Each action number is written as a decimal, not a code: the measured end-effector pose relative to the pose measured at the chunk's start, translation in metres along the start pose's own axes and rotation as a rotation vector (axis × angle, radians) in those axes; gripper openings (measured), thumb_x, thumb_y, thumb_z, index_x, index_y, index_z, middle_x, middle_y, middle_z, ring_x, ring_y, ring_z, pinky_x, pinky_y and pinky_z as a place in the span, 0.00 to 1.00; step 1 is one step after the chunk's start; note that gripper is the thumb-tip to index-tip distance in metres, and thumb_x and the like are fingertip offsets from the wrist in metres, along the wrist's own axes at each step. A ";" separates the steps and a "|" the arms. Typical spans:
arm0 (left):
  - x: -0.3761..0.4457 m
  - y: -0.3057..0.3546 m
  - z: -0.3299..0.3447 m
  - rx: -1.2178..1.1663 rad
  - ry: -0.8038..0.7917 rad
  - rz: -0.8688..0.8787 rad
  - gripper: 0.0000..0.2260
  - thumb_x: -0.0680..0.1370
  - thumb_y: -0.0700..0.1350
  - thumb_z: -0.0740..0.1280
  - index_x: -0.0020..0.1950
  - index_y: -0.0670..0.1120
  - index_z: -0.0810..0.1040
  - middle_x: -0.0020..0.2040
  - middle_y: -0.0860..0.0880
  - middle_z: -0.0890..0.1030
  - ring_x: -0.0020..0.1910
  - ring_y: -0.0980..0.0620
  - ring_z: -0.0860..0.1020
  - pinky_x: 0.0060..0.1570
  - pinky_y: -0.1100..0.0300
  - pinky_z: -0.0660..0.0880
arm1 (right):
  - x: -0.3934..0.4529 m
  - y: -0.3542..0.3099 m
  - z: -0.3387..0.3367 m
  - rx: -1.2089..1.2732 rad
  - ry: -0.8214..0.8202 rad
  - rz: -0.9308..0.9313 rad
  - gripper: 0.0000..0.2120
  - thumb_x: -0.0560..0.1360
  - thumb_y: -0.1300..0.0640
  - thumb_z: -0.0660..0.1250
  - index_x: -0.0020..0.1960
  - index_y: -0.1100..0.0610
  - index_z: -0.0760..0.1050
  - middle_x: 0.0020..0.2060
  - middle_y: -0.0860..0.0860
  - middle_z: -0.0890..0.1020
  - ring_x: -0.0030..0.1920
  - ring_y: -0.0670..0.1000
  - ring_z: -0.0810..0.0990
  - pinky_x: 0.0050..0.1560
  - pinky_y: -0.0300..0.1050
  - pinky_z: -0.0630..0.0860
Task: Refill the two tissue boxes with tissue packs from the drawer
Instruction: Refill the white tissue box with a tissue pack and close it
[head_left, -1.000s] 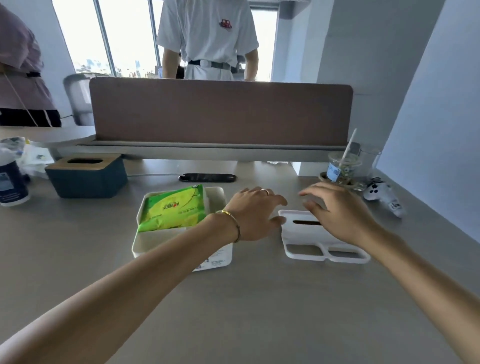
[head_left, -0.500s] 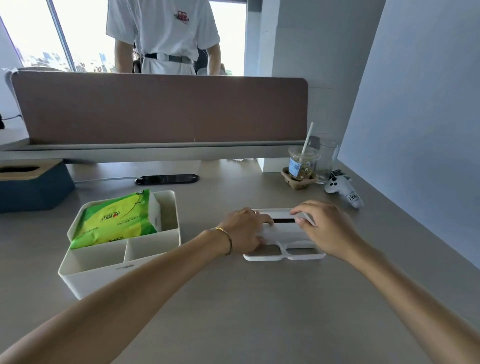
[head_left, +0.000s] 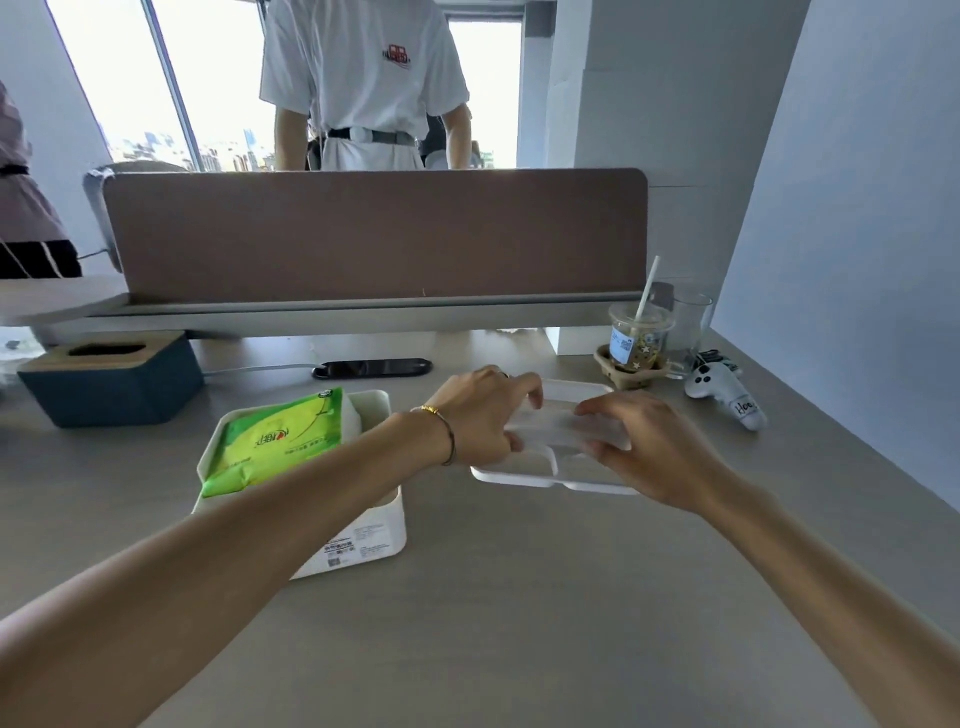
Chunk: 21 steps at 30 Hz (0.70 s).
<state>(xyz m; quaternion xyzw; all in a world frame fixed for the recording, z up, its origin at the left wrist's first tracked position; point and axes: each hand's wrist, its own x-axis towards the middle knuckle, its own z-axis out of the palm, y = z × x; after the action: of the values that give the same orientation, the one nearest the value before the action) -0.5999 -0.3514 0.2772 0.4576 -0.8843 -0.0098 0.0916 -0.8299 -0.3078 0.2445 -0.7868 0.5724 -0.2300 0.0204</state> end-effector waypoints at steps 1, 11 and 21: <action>-0.005 -0.005 -0.008 0.007 0.016 -0.008 0.21 0.75 0.51 0.73 0.66 0.54 0.71 0.51 0.47 0.79 0.48 0.49 0.75 0.51 0.50 0.76 | 0.005 -0.007 0.000 0.007 0.002 -0.022 0.19 0.74 0.47 0.70 0.64 0.47 0.78 0.59 0.44 0.81 0.60 0.48 0.77 0.55 0.45 0.73; -0.079 -0.068 -0.063 0.137 0.157 -0.095 0.21 0.74 0.48 0.73 0.65 0.53 0.71 0.53 0.49 0.80 0.54 0.47 0.74 0.47 0.51 0.73 | 0.058 -0.098 0.006 -0.011 -0.009 -0.273 0.19 0.76 0.47 0.69 0.66 0.45 0.75 0.60 0.44 0.80 0.61 0.49 0.76 0.60 0.45 0.71; -0.161 -0.129 -0.083 0.147 0.159 -0.215 0.20 0.76 0.50 0.72 0.66 0.54 0.71 0.56 0.51 0.80 0.56 0.48 0.74 0.52 0.48 0.75 | 0.084 -0.183 0.039 0.017 0.016 -0.443 0.20 0.76 0.48 0.71 0.67 0.50 0.77 0.61 0.50 0.80 0.65 0.54 0.74 0.64 0.47 0.69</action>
<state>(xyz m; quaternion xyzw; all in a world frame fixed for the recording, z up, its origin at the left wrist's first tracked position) -0.3909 -0.2899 0.3212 0.5547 -0.8185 0.0815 0.1257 -0.6320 -0.3304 0.2919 -0.8914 0.3836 -0.2398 -0.0283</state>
